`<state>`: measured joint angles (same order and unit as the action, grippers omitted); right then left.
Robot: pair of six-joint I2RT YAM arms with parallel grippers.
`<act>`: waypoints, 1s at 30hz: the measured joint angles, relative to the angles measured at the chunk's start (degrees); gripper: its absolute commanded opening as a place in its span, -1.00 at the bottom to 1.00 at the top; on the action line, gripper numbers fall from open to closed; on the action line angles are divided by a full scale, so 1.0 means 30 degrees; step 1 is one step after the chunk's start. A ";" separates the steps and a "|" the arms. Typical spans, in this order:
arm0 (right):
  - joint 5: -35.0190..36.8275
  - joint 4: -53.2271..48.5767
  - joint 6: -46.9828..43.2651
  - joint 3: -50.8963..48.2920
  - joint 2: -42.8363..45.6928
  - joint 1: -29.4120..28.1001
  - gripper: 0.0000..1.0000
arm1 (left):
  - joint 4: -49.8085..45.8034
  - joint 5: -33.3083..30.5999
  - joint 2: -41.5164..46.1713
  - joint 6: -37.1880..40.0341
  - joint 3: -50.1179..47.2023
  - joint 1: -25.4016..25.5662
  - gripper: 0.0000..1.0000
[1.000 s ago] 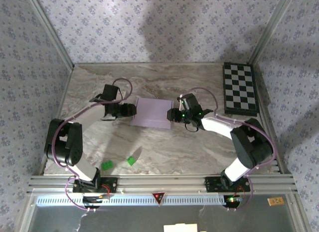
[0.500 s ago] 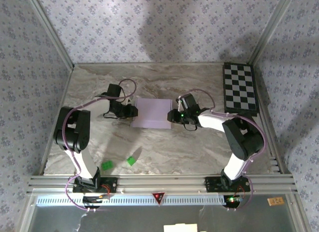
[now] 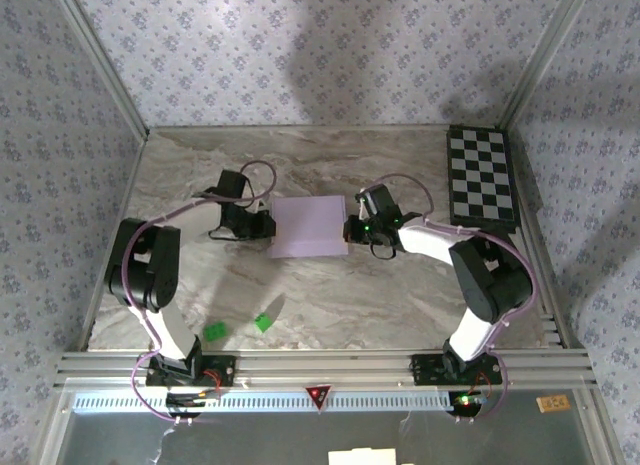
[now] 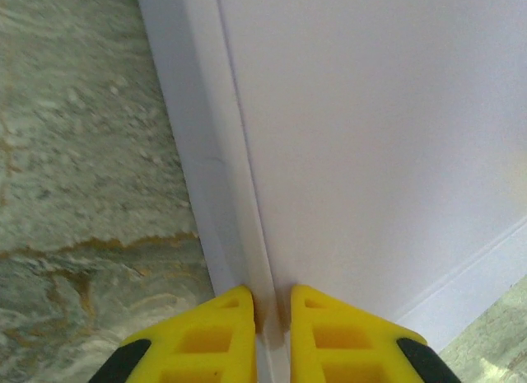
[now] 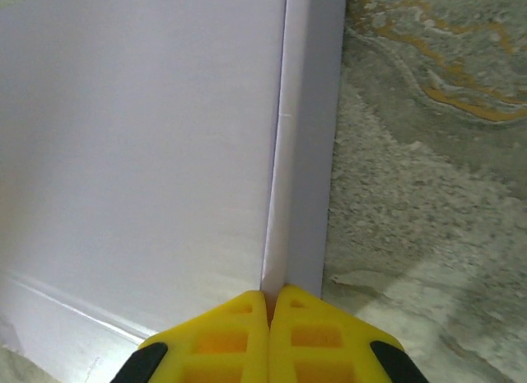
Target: Fold the paper box
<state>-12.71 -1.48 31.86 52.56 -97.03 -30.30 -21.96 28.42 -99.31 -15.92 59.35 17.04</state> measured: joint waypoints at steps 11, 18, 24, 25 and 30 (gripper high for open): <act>0.1253 -0.4765 -0.1552 -0.0627 0.2470 -0.0831 -0.57 | 0.0306 0.0036 0.3359 -0.1413 -0.3847 0.2681 -0.38; 0.1486 -0.6229 -0.2178 -0.1137 0.4379 -0.1253 -0.26 | -0.0736 -0.0044 0.5173 -0.1719 -0.4386 0.3577 -0.03; 0.1617 -0.6098 -0.3198 -0.1166 0.6266 -0.1239 -0.07 | -0.2637 -0.1341 0.6098 -0.0801 -0.2127 0.3067 0.07; 0.1617 -0.5901 -0.3534 -0.1224 0.6601 -0.1253 -0.05 | -0.2834 -0.1479 0.6033 -0.0488 -0.1588 0.2943 0.08; 0.1268 -0.4830 -0.5938 -0.2025 0.7927 -0.1377 0.04 | -0.3716 -0.1843 0.4189 0.1129 0.1428 0.2783 0.11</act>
<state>-8.91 -15.97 14.04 46.48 -73.25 -34.44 -33.10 22.90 -86.74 -12.53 63.64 25.39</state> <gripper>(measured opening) 0.501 0.550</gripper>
